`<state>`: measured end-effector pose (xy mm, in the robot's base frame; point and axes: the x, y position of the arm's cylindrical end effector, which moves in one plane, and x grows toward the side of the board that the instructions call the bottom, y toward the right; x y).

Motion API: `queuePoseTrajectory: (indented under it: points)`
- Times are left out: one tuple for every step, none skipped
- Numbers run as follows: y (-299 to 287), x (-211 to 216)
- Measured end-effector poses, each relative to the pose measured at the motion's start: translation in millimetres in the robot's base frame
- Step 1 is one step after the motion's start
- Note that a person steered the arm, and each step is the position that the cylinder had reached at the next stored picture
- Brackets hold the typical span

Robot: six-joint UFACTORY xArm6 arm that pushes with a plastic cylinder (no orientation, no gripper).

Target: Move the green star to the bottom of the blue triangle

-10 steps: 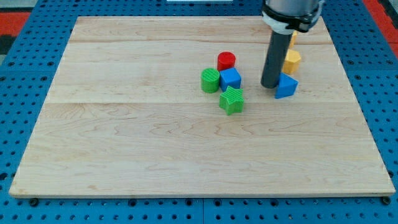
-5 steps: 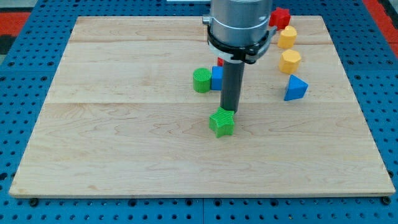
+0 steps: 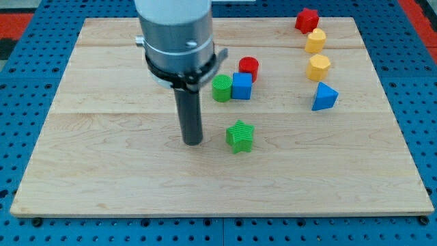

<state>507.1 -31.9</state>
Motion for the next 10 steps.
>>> queuePoseTrajectory:
  points:
    - [56.1, 0.4]
    - [90.0, 1.1]
    - [61.8, -1.1]
    - [65.9, -8.7]
    - [113.9, -6.9]
    - [144.7, -3.8]
    - [98.8, 11.9]
    - [80.1, -6.2]
    - [89.6, -28.4]
    - [142.0, -30.8]
